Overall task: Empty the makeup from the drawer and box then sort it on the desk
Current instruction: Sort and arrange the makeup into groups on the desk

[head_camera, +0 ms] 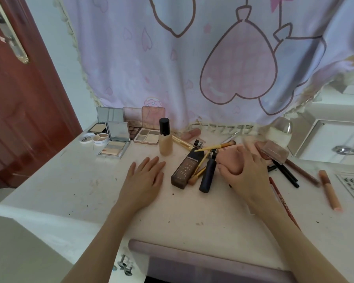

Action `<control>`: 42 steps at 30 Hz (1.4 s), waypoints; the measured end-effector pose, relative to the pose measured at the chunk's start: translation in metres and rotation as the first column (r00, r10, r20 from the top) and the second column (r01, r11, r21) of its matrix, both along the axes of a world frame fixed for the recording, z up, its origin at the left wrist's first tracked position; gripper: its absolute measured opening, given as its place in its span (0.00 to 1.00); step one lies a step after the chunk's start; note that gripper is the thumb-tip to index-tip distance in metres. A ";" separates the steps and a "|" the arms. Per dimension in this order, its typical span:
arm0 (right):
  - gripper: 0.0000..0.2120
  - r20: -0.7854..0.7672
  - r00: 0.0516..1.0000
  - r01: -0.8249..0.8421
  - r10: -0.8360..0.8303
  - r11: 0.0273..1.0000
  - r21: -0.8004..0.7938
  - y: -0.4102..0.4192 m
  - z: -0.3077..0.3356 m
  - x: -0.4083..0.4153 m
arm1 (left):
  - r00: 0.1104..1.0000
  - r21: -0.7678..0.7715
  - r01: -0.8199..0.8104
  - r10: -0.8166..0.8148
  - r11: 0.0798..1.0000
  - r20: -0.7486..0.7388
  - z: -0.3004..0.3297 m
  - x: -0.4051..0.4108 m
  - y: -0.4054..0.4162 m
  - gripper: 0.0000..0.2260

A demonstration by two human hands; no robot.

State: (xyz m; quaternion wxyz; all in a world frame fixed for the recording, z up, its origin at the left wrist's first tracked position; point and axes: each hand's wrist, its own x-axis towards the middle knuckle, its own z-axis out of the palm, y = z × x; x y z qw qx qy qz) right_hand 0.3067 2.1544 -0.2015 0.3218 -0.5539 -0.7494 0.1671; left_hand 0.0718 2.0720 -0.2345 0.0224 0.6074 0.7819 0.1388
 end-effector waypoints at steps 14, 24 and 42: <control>0.32 -0.973 -0.003 -0.860 -0.233 0.498 -0.116 -0.037 0.015 -0.025 | 0.887 0.594 0.108 -0.347 0.798 0.305 0.047 0.051 -0.031 0.23; 0.30 -0.988 0.142 -0.906 -0.066 0.394 -0.157 -0.059 0.019 -0.029 | 0.923 0.481 0.346 -0.385 0.805 -0.020 0.071 0.070 -0.038 0.35; 0.26 -0.930 0.361 -0.861 0.071 0.407 -0.304 -0.066 0.018 -0.033 | 0.869 0.552 0.235 -0.427 0.800 0.249 0.066 0.061 -0.054 0.32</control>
